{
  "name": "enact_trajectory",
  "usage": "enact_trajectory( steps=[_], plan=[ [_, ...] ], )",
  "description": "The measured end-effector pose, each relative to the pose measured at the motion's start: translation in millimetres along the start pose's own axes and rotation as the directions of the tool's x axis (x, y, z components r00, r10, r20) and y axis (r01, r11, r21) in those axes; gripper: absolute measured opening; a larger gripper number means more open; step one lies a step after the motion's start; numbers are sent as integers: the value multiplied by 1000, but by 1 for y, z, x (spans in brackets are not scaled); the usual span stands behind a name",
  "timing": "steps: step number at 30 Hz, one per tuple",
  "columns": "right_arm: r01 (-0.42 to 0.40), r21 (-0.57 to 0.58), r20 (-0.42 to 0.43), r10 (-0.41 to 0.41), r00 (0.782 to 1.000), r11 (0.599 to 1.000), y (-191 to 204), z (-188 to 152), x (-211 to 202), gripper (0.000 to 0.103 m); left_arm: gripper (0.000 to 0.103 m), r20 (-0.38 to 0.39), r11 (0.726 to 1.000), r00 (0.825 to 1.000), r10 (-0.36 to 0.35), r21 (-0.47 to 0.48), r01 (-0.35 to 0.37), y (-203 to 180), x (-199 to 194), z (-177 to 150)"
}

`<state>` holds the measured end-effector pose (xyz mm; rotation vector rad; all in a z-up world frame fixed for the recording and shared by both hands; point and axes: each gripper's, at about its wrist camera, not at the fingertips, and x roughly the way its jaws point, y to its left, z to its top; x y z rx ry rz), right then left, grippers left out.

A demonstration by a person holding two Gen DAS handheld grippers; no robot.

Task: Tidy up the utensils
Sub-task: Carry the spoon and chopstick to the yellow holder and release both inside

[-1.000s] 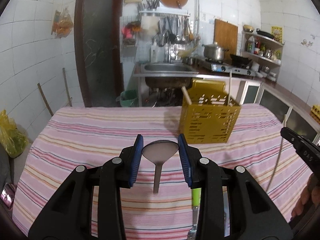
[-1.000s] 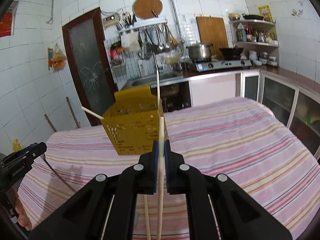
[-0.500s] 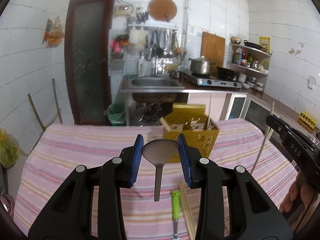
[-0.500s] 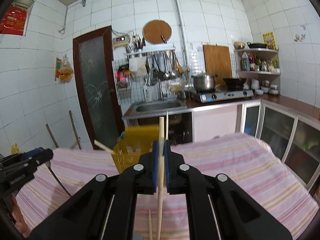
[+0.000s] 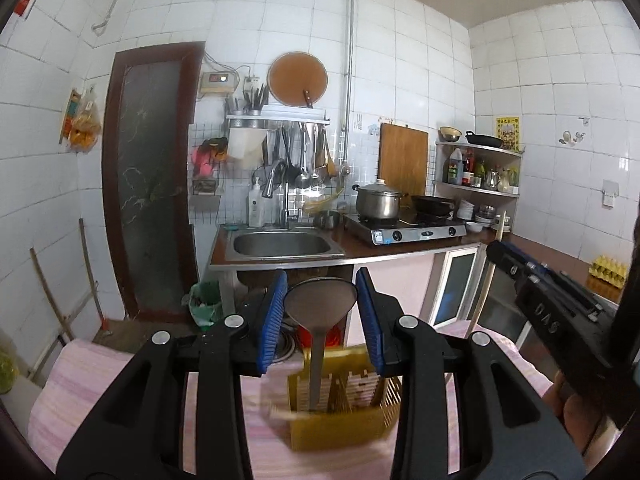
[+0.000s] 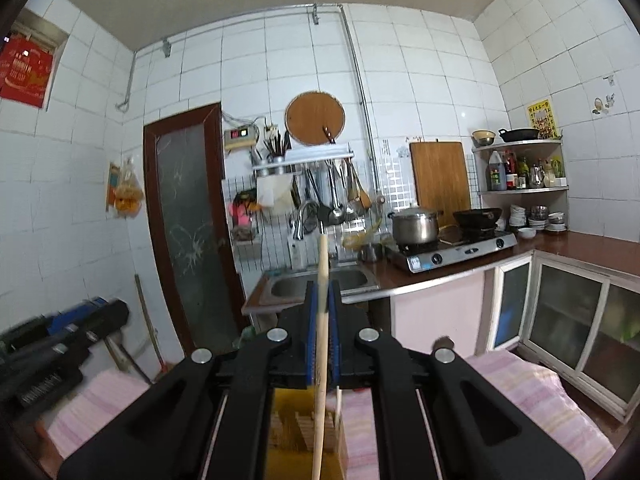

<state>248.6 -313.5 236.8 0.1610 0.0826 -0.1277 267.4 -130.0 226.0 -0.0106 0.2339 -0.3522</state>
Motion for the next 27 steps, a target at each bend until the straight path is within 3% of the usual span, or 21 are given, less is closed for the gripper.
enact_trajectory(
  steps=[5, 12, 16, 17, 19, 21, 22, 23, 27],
  plan=[
    [3, -17, 21, -3, 1000, 1000, 4, -10, 37, 6, 34, -41, 1000, 999, -15, -28, 14, 6, 56, -18],
    [11, -41, -97, -15, 995, 999, 0, -61, 84, 6, 34, -147, 997, 989, -6, -74, -5, 26, 118, -65],
    [12, -51, -185, -22, 982, 999, -2, -80, 96, 6, 35, -169, 998, 985, 26, -59, -37, 33, 127, -80],
    [17, -58, -206, -28, 978, 998, -2, -83, 96, 7, 36, -178, 997, 984, 29, -65, -41, 34, 125, -81],
    [19, -57, -237, -32, 971, 998, -5, -85, 92, 8, 51, -192, 995, 981, 33, -87, -50, 40, 117, -80],
    [24, -50, -248, -35, 968, 998, -8, -82, 82, 20, 65, -160, 994, 985, 60, -83, -74, 42, 94, -74],
    [32, -50, -244, -43, 969, 998, -9, -80, 74, 42, 69, -146, 994, 987, 73, -73, -85, 42, 82, -70],
    [42, -56, -232, -54, 971, 998, -10, -77, 62, 56, 76, -144, 994, 986, 79, -67, -89, 42, 75, -68],
    [33, -69, -256, -49, 965, 997, -14, -72, 24, 58, 89, -129, 990, 983, 130, -44, -136, 46, 24, -56]
  ],
)
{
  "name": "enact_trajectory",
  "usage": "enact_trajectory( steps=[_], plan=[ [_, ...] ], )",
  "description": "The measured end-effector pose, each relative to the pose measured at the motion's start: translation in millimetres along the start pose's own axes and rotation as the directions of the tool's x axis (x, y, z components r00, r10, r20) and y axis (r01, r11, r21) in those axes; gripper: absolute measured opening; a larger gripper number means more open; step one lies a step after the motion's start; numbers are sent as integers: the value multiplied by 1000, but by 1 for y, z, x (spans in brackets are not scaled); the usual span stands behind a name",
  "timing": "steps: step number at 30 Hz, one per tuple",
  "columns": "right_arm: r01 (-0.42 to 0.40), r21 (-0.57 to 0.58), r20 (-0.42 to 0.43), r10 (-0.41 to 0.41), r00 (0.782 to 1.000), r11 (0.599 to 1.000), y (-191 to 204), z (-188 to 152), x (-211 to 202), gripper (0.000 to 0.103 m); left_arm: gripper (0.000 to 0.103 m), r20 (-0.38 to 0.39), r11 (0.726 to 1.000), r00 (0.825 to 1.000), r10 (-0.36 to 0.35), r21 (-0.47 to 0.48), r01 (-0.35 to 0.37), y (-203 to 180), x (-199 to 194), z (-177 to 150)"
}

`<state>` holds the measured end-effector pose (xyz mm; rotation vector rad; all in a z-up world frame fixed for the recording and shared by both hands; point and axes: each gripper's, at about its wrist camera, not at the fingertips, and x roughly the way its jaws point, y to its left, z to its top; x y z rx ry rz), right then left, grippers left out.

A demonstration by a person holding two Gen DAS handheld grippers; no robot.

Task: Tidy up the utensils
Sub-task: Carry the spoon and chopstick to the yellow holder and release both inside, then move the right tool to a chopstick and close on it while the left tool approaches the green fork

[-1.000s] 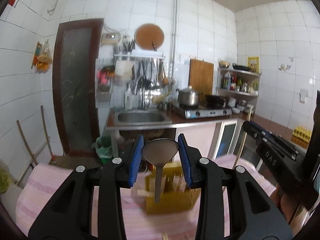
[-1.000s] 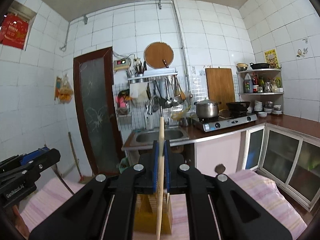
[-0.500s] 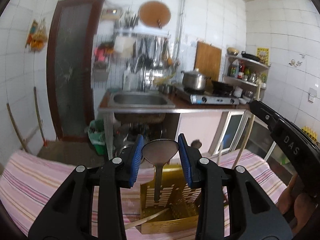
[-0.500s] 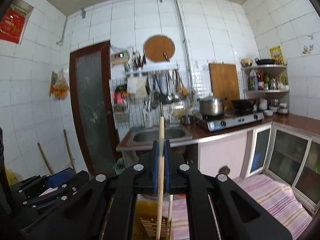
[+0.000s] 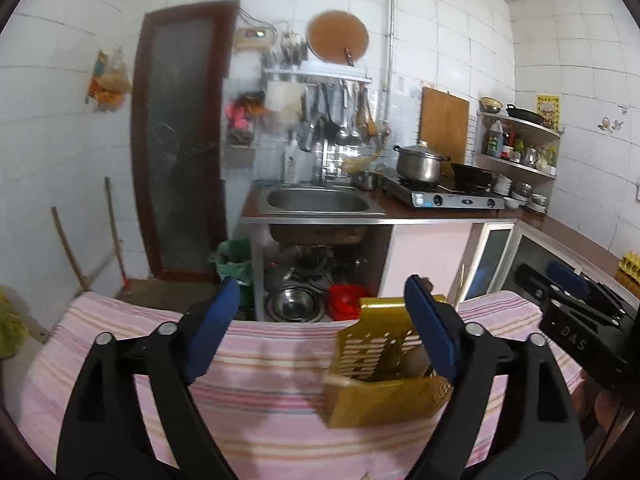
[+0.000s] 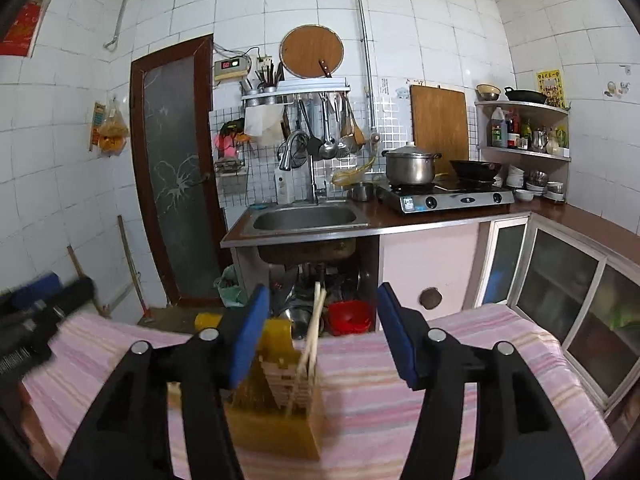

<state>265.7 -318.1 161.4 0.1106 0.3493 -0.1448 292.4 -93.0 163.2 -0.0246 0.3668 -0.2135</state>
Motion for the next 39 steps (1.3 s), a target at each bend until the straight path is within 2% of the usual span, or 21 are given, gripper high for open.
enact_trajectory(
  steps=[3, 5, 9, 12, 16, 26, 30, 39],
  plan=[
    [-8, 15, -21, 8, 1000, 1000, -5, -9, -28, 69, 96, 9, 1000, 999, 31, -1, -31, 11, -34, -4],
    [-15, 16, -34, 16, 999, 1000, -6, -17, -42, 73, 97, 3, 999, 999, 46, -4, -46, 19, -55, -10],
    [-27, 9, -61, 28, 998, 1000, -2, -36, -67, 77, 98, -14, 998, 997, 70, 2, -70, 28, -88, -27],
    [-41, 6, -81, 41, 996, 999, 2, -53, -83, 81, 98, -32, 997, 996, 80, 15, -80, 32, -103, -41],
    [-50, 2, -118, 49, 992, 999, 6, -83, -95, 82, 98, -70, 997, 994, 81, 3, -81, 40, -116, -66],
    [-3, 0, -239, 3, 971, 1000, 5, -152, -74, 82, 98, -216, 995, 973, 87, -22, -94, 59, -85, -136],
    [18, 17, -277, -12, 961, 1000, 0, -167, -59, 82, 98, -277, 994, 957, 87, -32, -100, 67, -62, -160],
    [31, -28, -350, -39, 936, 999, 6, -189, -28, 82, 98, -391, 993, 915, 98, -24, -117, 61, -16, -197]
  ],
)
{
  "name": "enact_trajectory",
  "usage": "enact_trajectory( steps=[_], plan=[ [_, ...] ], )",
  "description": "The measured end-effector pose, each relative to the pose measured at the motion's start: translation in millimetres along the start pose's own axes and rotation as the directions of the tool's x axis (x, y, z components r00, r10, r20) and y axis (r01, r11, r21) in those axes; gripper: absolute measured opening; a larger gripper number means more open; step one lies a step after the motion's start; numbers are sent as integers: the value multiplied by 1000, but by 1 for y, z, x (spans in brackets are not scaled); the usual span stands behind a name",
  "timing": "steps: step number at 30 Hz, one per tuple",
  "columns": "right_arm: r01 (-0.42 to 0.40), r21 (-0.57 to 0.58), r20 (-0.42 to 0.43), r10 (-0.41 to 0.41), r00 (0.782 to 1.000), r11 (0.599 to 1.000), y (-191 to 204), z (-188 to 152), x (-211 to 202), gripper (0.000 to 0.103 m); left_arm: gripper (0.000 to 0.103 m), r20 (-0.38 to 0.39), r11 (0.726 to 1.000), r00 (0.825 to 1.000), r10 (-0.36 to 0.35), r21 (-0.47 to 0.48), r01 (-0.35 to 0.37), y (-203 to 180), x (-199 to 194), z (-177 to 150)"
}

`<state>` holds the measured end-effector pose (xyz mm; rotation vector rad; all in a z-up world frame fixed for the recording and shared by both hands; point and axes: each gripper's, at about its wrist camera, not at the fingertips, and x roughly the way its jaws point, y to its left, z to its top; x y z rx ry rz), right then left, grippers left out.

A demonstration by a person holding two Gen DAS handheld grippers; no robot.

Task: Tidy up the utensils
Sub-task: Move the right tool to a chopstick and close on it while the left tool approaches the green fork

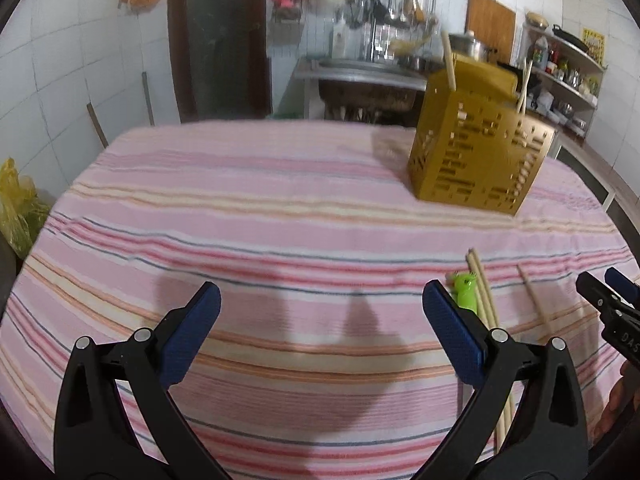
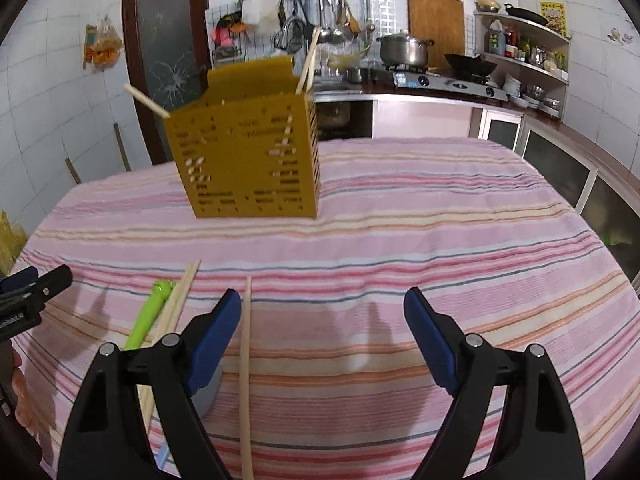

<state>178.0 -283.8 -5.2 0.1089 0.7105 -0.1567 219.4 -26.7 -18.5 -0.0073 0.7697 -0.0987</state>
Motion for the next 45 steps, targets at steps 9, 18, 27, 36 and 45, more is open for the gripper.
enact_trajectory(
  steps=[9, 18, 27, 36, 45],
  plan=[
    [-15, -86, -113, 6, 994, 996, 28, 4, 34, 69, 98, -35, 998, 999, 6, 57, -5, -24, 15, -1],
    [-63, -77, -183, 48, 982, 995, 32, 1, 49, 9, 98, -64, 996, 998, -15, 86, 21, -39, 17, -3],
    [-42, -24, -188, 36, 981, 999, 6, -2, 39, 7, 98, -109, 990, 994, -22, 138, 37, -64, 25, -12],
    [-29, 2, -194, 28, 981, 1000, -5, 0, 41, 7, 89, -141, 987, 990, -3, 160, 26, -74, 35, -12],
    [-21, -9, -214, 18, 977, 1000, -5, 3, 46, 7, 68, -196, 985, 980, -46, 156, 77, -80, 47, -5]
  ],
)
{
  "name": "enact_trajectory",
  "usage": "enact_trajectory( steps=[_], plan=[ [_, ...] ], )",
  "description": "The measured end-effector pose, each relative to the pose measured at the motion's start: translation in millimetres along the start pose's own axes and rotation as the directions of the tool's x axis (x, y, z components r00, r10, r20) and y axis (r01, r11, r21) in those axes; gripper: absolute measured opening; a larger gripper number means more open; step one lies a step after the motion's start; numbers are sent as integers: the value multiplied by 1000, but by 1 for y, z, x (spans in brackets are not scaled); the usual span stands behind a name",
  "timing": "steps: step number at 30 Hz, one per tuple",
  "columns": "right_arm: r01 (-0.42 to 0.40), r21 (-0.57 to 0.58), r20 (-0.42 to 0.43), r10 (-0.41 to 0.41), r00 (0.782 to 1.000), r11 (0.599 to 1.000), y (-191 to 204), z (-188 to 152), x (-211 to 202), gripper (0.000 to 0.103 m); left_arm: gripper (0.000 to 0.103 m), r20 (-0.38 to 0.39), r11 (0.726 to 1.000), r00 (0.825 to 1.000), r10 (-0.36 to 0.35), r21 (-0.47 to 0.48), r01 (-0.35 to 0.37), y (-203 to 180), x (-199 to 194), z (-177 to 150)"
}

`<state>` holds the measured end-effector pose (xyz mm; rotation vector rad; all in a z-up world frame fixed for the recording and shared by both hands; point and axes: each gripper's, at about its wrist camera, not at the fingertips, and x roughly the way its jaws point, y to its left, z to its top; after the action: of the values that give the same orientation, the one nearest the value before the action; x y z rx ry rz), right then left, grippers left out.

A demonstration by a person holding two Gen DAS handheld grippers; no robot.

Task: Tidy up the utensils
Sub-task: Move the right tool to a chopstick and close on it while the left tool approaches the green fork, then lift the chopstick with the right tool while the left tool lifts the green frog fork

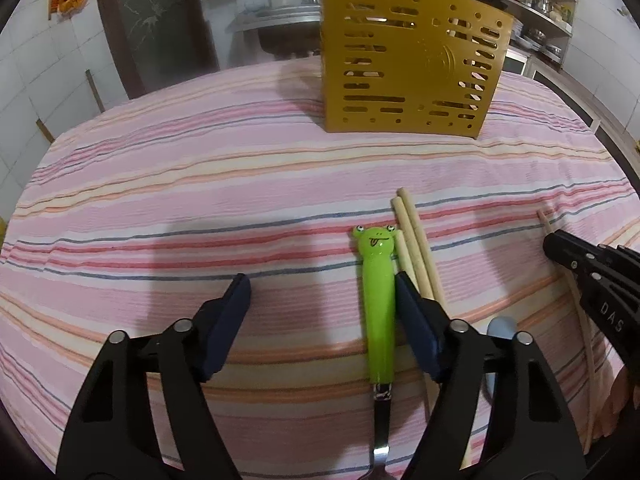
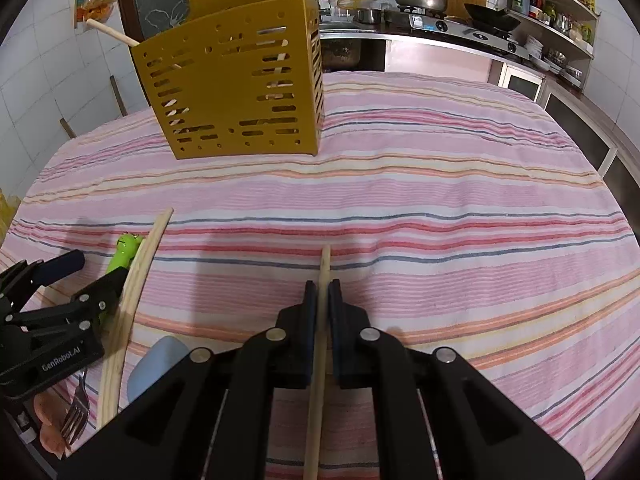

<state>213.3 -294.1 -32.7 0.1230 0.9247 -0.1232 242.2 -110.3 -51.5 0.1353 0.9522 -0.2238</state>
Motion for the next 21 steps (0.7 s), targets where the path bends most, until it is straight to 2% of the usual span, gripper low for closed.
enact_trajectory(
  steps=[2, 6, 13, 16, 21],
  plan=[
    [2, 4, -8, -2, 1000, 1000, 1, 2, 1, 7, 63, -9, 1000, 1000, -8, -6, 8, 0, 1, 3],
    [-3, 19, -19, 3, 1000, 1000, -1, 4, 2, 7, 47, -21, 1000, 1000, -16, 10, 16, -6, 2, 10],
    [4, 16, -29, -4, 1000, 1000, 0, 6, 5, 7, 32, -25, 1000, 1000, -13, 29, 13, -16, 5, 16],
    [-3, 23, -21, 3, 1000, 1000, -1, 5, 4, 7, 20, -24, 999, 1000, -9, 51, 10, -19, 5, 16],
    [-17, 51, -4, 18, 1000, 999, -8, 1, -4, 6, 18, -15, 999, 1000, -1, 49, 2, -16, 1, 18]
  ],
)
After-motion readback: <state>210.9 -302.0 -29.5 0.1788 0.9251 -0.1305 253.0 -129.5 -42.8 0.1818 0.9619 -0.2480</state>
